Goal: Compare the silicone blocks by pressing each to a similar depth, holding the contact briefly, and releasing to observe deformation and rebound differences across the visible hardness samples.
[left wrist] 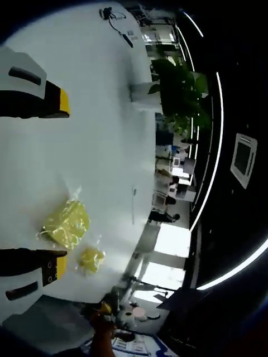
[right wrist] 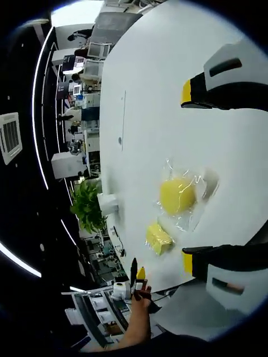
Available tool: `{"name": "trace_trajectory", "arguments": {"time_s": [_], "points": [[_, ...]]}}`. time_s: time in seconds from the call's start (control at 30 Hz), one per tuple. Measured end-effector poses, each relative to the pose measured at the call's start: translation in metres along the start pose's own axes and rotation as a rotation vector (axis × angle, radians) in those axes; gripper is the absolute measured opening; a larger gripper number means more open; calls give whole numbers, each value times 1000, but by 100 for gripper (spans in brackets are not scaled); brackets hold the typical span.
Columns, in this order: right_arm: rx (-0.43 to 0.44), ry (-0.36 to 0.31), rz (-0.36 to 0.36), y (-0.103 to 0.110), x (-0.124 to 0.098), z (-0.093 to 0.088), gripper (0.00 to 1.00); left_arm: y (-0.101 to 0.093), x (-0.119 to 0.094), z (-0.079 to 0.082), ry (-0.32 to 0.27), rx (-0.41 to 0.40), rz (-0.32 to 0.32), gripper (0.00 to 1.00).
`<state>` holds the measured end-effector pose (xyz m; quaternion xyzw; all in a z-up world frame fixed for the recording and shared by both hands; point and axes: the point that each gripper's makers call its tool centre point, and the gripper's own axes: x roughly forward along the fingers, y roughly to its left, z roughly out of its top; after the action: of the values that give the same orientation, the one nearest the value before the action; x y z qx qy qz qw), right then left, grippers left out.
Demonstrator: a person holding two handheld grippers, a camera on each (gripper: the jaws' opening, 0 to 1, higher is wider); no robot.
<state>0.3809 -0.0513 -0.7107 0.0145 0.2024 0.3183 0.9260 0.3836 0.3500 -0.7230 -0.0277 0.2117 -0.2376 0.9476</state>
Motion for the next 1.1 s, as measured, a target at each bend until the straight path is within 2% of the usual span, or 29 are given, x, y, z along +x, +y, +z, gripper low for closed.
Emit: {"name": "trace_trajectory", "arguments": {"time_s": [0.07,0.17,0.23,0.37,0.4,0.63,0.73,0.8,1.1], "points": [[-14,1,3,0,-2,1,96,-3,-12,1,-14,-3,8,100],[-20,-1,5,-3,-6,1,96,0,-26,8,-71,-35,22,100],[-16,1,4,-6,-6,-1,96,3,-32,8,-75,-56,33,100],[-20,29,4,-7,-4,-10,96,7,-34,2,-63,-70,36,100],[-43,55,2,-6,-4,-15,96,7,-34,0,-54,-86,35,100],[-51,61,29,1,0,-16,96,1,-36,5,-66,-84,27,100],[-94,83,32,1,4,-19,96,-2,-36,-6,-43,-89,19,100],[-82,80,34,0,5,-17,96,-3,-36,-10,-27,-93,17,100],[-81,72,27,-4,8,-15,96,-10,-30,0,-25,-69,-8,100]]}}
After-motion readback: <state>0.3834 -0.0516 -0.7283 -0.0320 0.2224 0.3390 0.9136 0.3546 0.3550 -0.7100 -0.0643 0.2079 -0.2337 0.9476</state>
